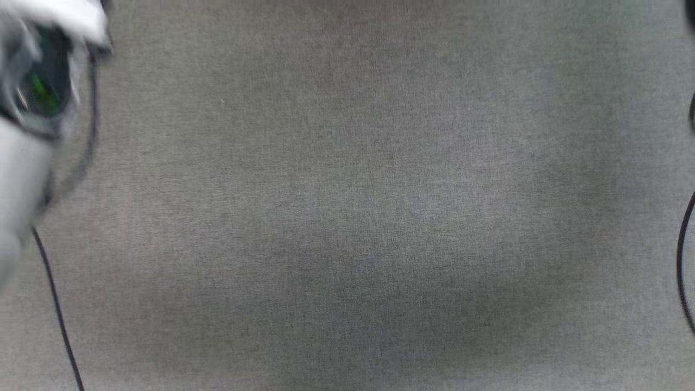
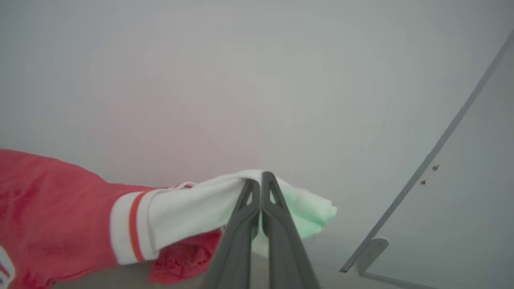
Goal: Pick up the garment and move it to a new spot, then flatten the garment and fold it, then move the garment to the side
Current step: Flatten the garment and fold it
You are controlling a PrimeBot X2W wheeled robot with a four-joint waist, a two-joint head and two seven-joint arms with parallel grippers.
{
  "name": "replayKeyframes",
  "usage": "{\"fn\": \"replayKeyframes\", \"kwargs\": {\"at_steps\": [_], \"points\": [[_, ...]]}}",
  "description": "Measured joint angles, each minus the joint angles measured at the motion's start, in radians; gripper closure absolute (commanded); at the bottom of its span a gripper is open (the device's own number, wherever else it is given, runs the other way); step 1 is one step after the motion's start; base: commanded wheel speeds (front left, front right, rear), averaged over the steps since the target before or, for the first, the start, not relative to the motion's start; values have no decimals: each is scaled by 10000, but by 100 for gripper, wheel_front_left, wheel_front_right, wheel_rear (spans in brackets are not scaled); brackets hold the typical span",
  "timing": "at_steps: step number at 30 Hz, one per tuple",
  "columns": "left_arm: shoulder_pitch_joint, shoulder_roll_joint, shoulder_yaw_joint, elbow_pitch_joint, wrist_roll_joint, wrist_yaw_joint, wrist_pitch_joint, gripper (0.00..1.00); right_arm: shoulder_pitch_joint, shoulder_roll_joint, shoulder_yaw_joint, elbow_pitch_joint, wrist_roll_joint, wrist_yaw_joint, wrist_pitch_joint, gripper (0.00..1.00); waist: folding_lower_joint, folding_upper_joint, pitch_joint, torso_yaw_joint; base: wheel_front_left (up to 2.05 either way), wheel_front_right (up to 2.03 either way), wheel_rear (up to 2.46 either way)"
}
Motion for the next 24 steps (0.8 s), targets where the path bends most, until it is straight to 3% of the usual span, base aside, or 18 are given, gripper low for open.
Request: {"fn": "replayKeyframes", "kwargs": {"at_steps": [6, 14, 20, 24], "points": [[2846, 759, -874, -1942, -251, 0, -4, 100, 3122, -1060, 802, -2086, 1551, -2, 1227, 100, 0, 0, -581, 70, 0, 0, 0], [5793, 2123, -1756, -4182, -196, 0, -150, 100, 8059, -2226, -82, -6320, 3149, -2, 4159, 100, 0, 0, -1346, 87, 0, 0, 0], [7310, 3116, -1630, -5373, -77, 0, -234, 100, 11156, -2082, -1277, -9400, 3498, -2, 6213, 100, 0, 0, -1639, 94, 0, 0, 0], [8007, 3536, -1294, -5883, -48, 0, -236, 100, 12207, -1866, -1931, -10598, 3467, -2, 6949, 100, 0, 0, -1666, 137, 0, 0, 0]]}}
